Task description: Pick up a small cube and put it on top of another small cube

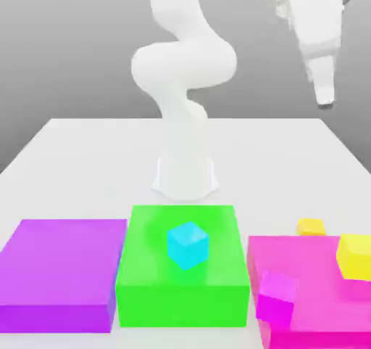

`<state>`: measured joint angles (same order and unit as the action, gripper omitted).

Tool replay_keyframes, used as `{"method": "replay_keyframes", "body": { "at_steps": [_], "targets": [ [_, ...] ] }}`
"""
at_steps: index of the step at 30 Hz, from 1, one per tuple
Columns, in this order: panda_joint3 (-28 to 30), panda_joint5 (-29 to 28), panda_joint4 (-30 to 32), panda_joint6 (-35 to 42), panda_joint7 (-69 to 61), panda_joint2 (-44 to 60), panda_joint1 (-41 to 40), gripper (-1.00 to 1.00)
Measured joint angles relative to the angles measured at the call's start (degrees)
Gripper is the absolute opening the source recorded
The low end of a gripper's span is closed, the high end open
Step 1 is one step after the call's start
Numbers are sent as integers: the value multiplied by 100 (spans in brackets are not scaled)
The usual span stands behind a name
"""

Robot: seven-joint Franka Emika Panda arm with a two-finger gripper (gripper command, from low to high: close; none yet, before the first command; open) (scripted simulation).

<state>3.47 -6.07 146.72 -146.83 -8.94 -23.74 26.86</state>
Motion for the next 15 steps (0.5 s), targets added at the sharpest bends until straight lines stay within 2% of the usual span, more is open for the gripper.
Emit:
{"method": "replay_keyframes", "body": {
  "at_steps": [15],
  "targets": [
    [159, 83, 951, -972, -3808, 1396, 1555, 0]
  ]
}}
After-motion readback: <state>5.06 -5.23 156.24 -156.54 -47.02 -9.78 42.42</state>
